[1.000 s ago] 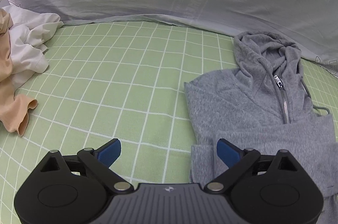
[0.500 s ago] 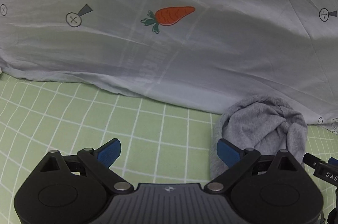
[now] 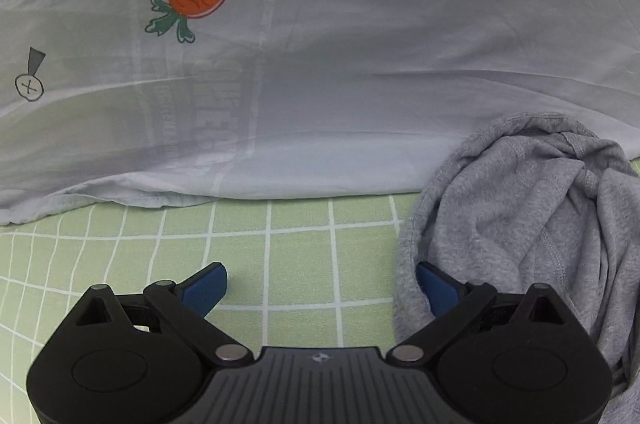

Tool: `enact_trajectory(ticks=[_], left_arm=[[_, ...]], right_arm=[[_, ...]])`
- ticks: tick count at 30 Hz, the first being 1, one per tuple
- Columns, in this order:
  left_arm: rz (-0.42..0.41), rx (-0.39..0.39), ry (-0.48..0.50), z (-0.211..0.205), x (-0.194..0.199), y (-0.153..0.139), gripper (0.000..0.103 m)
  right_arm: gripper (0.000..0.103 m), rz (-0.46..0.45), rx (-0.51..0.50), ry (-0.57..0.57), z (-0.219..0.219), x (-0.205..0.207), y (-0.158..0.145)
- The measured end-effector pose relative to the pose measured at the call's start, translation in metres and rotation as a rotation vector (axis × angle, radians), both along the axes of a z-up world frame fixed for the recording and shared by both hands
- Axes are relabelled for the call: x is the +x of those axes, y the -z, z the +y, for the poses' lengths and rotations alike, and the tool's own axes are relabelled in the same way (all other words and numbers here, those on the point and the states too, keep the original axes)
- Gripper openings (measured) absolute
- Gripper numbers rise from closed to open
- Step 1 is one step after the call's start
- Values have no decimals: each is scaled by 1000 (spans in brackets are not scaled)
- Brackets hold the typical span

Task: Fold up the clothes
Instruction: 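Grasp the grey hood with both grippers and lift it toward the hem, then lay the hood down over the hoodie body with both grippers and release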

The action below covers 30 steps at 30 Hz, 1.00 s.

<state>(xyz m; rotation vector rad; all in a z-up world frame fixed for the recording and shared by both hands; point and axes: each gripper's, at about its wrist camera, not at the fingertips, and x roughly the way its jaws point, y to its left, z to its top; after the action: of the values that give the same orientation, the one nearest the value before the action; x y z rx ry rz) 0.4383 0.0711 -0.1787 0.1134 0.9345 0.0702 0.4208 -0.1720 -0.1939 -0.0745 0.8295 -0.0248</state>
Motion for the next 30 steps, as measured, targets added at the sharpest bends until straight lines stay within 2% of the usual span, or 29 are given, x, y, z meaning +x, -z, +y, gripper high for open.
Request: enact_trajectory(ticks=[3, 4, 5, 8, 12, 16, 23, 30], left_arm=[[-36, 198, -47, 1, -4, -6, 99], [-53, 208, -63, 6, -9, -13, 99], [-70, 218, -80, 12, -14, -19, 99], [-132, 184, -112, 25, -39, -43, 99], [-252, 177, -145, 29, -87, -82, 99], [-332, 141, -190, 28, -138, -113, 99], [-369, 108, -213, 36, -220, -135, 99], [-338, 117, -187, 42, -287, -125, 99]], right_arm=[[103, -62, -164, 57, -3, -5, -6], [103, -77, -196, 84, -8, -9, -11], [103, -94, -185, 105, -17, -14, -18], [103, -143, -109, 142, -35, -38, -38], [103, -236, -119, 145, -33, -82, -66], [103, -336, -120, 151, -29, -130, -93], [103, -424, -158, 114, -27, -210, -118], [103, -420, -191, 91, -26, -276, -112]])
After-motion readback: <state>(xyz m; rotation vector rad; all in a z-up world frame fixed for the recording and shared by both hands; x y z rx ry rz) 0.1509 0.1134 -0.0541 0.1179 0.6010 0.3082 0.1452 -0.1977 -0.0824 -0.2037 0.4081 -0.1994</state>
